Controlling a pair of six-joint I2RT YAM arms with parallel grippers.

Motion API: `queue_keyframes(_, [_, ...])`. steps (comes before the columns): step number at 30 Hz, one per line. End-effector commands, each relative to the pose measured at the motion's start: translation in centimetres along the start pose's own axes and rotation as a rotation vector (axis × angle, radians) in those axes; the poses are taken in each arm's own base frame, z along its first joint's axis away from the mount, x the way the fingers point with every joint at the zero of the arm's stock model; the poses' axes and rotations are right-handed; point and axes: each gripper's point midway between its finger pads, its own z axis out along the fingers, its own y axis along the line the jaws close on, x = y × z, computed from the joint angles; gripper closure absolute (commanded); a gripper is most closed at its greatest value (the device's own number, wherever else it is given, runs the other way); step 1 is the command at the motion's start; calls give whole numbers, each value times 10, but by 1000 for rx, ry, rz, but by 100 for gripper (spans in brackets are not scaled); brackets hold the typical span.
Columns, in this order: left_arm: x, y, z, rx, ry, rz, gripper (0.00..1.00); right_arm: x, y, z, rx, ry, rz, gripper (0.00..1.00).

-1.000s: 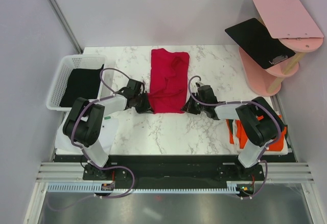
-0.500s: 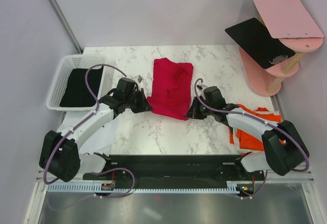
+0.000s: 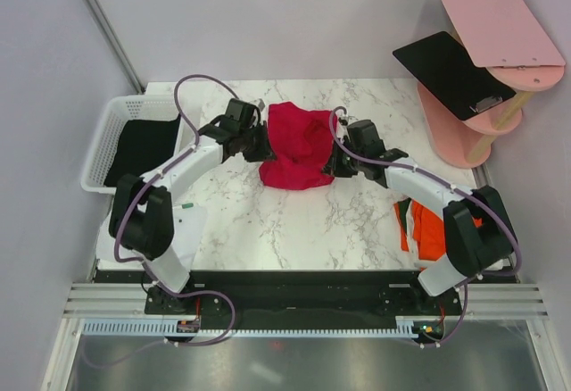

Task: Fold and stack the t-shirts
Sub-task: Fold the long partially folded tshirt into a neat square

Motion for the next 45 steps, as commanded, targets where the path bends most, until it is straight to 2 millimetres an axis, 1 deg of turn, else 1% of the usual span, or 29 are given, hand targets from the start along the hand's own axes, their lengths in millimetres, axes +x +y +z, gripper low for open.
queue_keyframes(1, [-38,-2,8,23,-48,51,98,-46,-9,10,45,-80,-30,98])
queue_keyframes(2, [-51,-4,6,33,-70,51,98,-48,-13,17,54,-74,-27,98])
queue_keyframes(3, [-57,2,11,28,-69,38,98,-54,-17,19,62,-81,-22,98])
queue_keyframes(5, [-74,-3,11,57,-88,42,98,-66,-19,24,63,-94,-17,98])
queue_keyframes(6, [-77,3,16,54,-83,38,98,-72,-22,25,65,-101,-13,98])
queue_keyframes(15, [-127,-8,28,150,-120,47,98,-127,-37,39,75,-186,4,98])
queue_keyframes(16, [-136,-14,25,170,-136,55,98,-137,-36,39,71,-204,1,98])
queue_keyframes(21, [-146,-3,54,192,-106,28,98,-158,-56,65,90,-223,18,97])
queue_keyframes(22, [-150,-3,56,200,-109,23,98,-170,-52,67,75,-239,12,96])
queue_keyframes(23, [-152,-1,59,205,-105,15,98,-165,-60,80,80,-215,21,96])
queue_keyframes(24, [-150,8,72,197,-87,-3,98,-178,-59,82,73,-237,20,95])
queue_keyframes(26, [-158,8,77,218,-88,-11,98,-178,-67,98,68,-223,26,94])
queue_keyframes(27, [-157,18,87,212,-73,-35,98,-192,-65,98,61,-250,24,93])
queue_keyframes(29, [-169,19,91,227,-90,-43,98,-193,-72,115,64,-242,27,92])
queue_keyframes(30, [-173,24,92,228,-91,-58,98,-209,-71,114,59,-275,28,87])
queue_keyframes(32, [-181,27,101,254,-90,-72,50,-213,-80,128,69,-280,40,76])
queue_keyframes(33, [-184,30,103,260,-92,-78,32,-222,-84,127,85,-309,43,61])
queue_keyframes(34, [-189,30,102,257,-107,-66,2,-224,-87,129,87,-327,57,54])
queue_keyframes(35, [-191,30,100,251,-117,-55,0,-240,-79,121,64,-400,45,47])
queue_keyframes(36, [-193,30,97,244,-127,-36,0,-228,-89,123,85,-412,57,28])
queue_keyframes(37, [-188,34,98,231,-123,-32,0,-231,-88,116,80,-453,73,17])
queue_keyframes(38, [-193,27,85,235,-147,-10,0,-251,-73,92,50,-546,58,8])
queue_keyframes(39, [-191,26,81,231,-153,9,0,-236,-81,92,74,-532,67,2])
queue_keyframes(40, [-175,34,84,215,-126,0,0,-236,-80,85,81,-549,65,2])
queue_keyframes(41, [-184,24,68,229,-175,28,0,-241,-73,71,74,-571,62,2])
queue_keyframes(42, [-179,20,64,234,-179,36,0,-228,-78,70,87,-551,68,2])
queue_keyframes(43, [-162,25,68,229,-149,25,0,-224,-78,65,88,-551,67,2])
queue_keyframes(44, [-161,20,66,240,-160,37,0,-227,-71,51,78,-571,63,2])
queue_keyframes(45, [-158,10,58,255,-167,55,0,-211,-74,52,85,-543,64,2])
